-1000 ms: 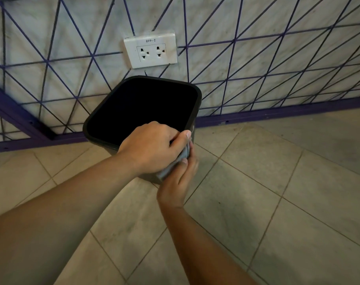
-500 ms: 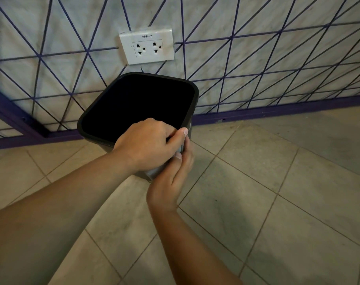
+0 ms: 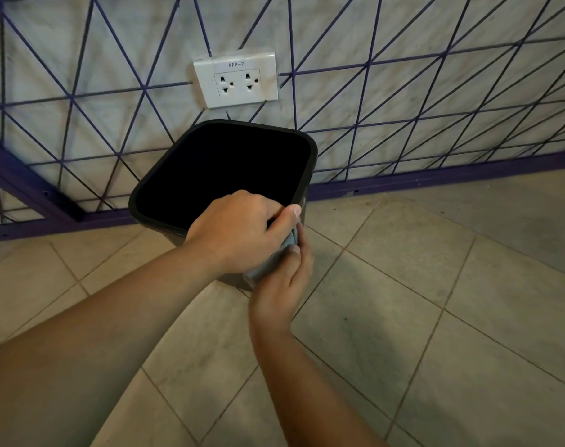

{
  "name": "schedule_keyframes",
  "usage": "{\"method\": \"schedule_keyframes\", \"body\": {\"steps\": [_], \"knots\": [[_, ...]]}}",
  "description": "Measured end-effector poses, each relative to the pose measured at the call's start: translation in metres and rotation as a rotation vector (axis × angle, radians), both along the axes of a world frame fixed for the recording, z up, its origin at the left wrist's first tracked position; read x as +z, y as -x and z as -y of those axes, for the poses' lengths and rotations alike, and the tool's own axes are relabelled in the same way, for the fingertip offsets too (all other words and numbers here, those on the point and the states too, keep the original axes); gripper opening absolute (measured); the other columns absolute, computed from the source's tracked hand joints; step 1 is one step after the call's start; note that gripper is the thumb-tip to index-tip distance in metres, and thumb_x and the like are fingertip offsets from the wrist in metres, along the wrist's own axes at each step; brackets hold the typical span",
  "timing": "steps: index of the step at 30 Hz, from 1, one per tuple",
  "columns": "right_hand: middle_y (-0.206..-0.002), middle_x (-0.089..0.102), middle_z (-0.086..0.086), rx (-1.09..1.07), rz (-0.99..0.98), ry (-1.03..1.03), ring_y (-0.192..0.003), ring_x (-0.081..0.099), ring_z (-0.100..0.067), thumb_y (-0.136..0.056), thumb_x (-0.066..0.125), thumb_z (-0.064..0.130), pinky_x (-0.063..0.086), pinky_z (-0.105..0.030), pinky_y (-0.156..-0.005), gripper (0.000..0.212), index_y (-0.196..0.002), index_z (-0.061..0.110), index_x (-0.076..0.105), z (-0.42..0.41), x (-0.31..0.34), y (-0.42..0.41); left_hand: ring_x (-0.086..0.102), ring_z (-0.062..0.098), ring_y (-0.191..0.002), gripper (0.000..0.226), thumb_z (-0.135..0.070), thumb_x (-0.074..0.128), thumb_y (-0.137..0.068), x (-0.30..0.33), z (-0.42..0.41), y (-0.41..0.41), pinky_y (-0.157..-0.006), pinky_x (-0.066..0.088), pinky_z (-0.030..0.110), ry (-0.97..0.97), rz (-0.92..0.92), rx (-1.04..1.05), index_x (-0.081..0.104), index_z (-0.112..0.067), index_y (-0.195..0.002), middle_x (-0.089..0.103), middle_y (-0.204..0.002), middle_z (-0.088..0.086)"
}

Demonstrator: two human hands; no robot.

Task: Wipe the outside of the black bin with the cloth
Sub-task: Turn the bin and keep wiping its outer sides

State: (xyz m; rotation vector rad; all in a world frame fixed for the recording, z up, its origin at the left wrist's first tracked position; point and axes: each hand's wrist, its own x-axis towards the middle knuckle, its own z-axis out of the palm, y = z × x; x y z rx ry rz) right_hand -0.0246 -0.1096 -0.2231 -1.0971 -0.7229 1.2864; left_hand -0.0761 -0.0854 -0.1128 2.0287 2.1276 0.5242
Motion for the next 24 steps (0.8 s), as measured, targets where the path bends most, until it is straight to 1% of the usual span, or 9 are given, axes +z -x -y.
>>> {"method": "schedule_keyframes", "body": {"steps": [2, 5, 6, 9, 12, 15, 19, 22, 24], "knots": [[-0.143, 0.055, 0.022, -0.024, 0.043, -0.072, -0.143, 0.049, -0.016, -0.095, 0.033, 0.052, 0.043, -0.042, -0.117, 0.049, -0.139, 0.045, 0.052, 0.008, 0.015, 0.003, 0.048, 0.009, -0.041, 0.055, -0.05, 0.039, -0.1, 0.0, 0.001, 0.001, -0.046, 0.032, 0.026, -0.003, 0.003, -0.017, 0.046, -0.025, -0.052, 0.048, -0.043, -0.004], [-0.14, 0.056, 0.019, -0.057, 0.037, -0.035, -0.139, 0.051, -0.019, -0.095, 0.033, 0.055, 0.045, -0.051, -0.115, 0.042, -0.133, 0.053, 0.051, -0.002, -0.003, 0.004, 0.047, 0.011, -0.04, 0.055, -0.05, 0.039, -0.1, 0.0, 0.0, 0.0, -0.045, 0.034, 0.027, 0.0, 0.009, -0.029, 0.047, -0.024, -0.052, 0.047, -0.043, -0.004], [-0.139, 0.056, 0.019, -0.056, 0.018, -0.012, -0.137, 0.052, -0.018, -0.095, 0.036, 0.056, 0.046, -0.051, -0.114, 0.04, -0.132, 0.056, 0.052, -0.005, -0.007, 0.003, 0.046, 0.011, -0.04, 0.055, -0.05, 0.039, -0.1, 0.0, -0.001, 0.0, -0.045, 0.034, 0.027, 0.001, 0.016, -0.031, 0.046, -0.024, -0.052, 0.046, -0.042, -0.004], [-0.14, 0.052, 0.03, -0.033, 0.044, -0.071, -0.139, 0.051, -0.013, -0.101, 0.039, 0.049, 0.044, -0.043, -0.114, 0.039, -0.138, 0.054, 0.049, 0.004, 0.014, 0.007, 0.05, 0.01, -0.042, 0.055, -0.049, 0.039, -0.1, -0.001, -0.002, 0.002, -0.047, 0.034, 0.026, 0.004, 0.036, -0.037, 0.049, -0.024, -0.052, 0.048, -0.042, -0.006], [-0.143, 0.051, 0.021, -0.047, 0.075, -0.115, -0.142, 0.049, -0.021, -0.1, 0.034, 0.05, 0.044, -0.053, -0.116, 0.042, -0.139, 0.053, 0.049, 0.004, 0.014, 0.004, 0.05, 0.01, -0.041, 0.056, -0.051, 0.038, -0.1, -0.001, -0.001, 0.002, -0.047, 0.035, 0.027, 0.01, 0.032, -0.036, 0.05, -0.023, -0.053, 0.05, -0.042, -0.004], [-0.141, 0.054, 0.014, -0.024, 0.047, -0.018, -0.141, 0.049, -0.022, -0.091, 0.034, 0.056, 0.043, -0.054, -0.116, 0.045, -0.131, 0.05, 0.052, -0.011, 0.001, -0.002, 0.049, 0.011, -0.04, 0.057, -0.053, 0.037, -0.099, -0.002, -0.002, 0.001, -0.045, 0.038, 0.029, 0.012, 0.025, -0.021, 0.051, -0.024, -0.052, 0.051, -0.043, -0.003], [-0.144, 0.051, 0.023, -0.037, 0.061, -0.148, -0.144, 0.047, -0.016, -0.101, 0.034, 0.047, 0.042, -0.044, -0.118, 0.04, -0.138, 0.05, 0.048, 0.004, 0.024, 0.004, 0.057, 0.005, -0.048, 0.053, -0.052, 0.037, -0.099, -0.001, -0.002, 0.003, -0.05, 0.042, 0.026, 0.032, 0.051, -0.029, 0.056, -0.027, -0.056, 0.061, -0.049, -0.011], [-0.148, 0.051, 0.007, 0.009, 0.243, -0.234, -0.14, 0.043, -0.005, -0.105, 0.029, 0.038, 0.039, -0.025, -0.117, 0.047, -0.149, 0.032, 0.044, 0.008, -0.003, -0.003, 0.054, 0.006, -0.046, 0.054, -0.052, 0.037, -0.099, -0.002, -0.001, 0.002, -0.047, 0.034, 0.023, 0.015, 0.017, -0.021, 0.054, -0.025, -0.056, 0.055, -0.045, -0.008], [-0.148, 0.049, 0.0, 0.117, 0.351, -0.165, -0.139, 0.043, -0.008, -0.105, 0.027, 0.04, 0.037, -0.022, -0.116, 0.055, -0.154, 0.02, 0.043, 0.004, -0.025, -0.014, 0.05, 0.01, -0.042, 0.056, -0.053, 0.039, -0.099, -0.002, -0.001, 0.001, -0.045, 0.033, 0.026, 0.012, 0.009, -0.014, 0.049, -0.022, -0.053, 0.049, -0.043, -0.004]]}}
